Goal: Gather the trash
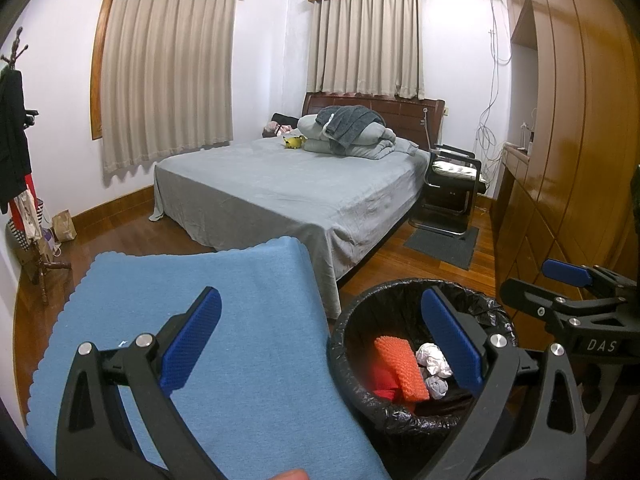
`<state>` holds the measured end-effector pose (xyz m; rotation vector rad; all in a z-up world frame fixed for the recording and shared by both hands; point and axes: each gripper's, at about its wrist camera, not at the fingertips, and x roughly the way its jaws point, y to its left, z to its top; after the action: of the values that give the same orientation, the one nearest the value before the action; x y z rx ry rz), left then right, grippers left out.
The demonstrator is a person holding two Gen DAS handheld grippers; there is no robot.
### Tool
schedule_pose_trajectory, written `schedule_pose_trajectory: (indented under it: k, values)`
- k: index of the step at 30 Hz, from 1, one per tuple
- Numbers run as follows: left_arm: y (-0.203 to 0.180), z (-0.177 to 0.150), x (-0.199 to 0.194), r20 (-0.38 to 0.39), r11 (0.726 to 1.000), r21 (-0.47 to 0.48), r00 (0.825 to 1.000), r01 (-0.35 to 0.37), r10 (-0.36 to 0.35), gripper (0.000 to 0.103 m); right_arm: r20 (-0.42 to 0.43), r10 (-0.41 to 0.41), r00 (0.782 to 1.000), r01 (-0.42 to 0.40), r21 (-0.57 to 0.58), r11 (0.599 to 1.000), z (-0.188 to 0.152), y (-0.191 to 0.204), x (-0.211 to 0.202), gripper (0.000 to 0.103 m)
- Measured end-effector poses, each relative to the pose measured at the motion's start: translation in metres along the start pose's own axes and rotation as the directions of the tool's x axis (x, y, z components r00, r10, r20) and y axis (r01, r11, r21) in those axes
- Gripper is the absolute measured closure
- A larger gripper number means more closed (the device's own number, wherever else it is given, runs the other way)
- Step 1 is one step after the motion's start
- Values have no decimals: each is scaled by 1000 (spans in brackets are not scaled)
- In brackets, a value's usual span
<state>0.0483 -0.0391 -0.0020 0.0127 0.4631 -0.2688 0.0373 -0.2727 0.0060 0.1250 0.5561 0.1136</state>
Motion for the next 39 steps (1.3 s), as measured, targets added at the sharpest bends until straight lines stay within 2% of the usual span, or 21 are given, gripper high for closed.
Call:
schedule_pose_trajectory:
  k: [39]
  values:
    - [0, 1, -1, -1, 1000, 3, 1000, -1, 2, 6, -6, 1, 1000, -1, -1, 1000, -3, 5, 3, 6]
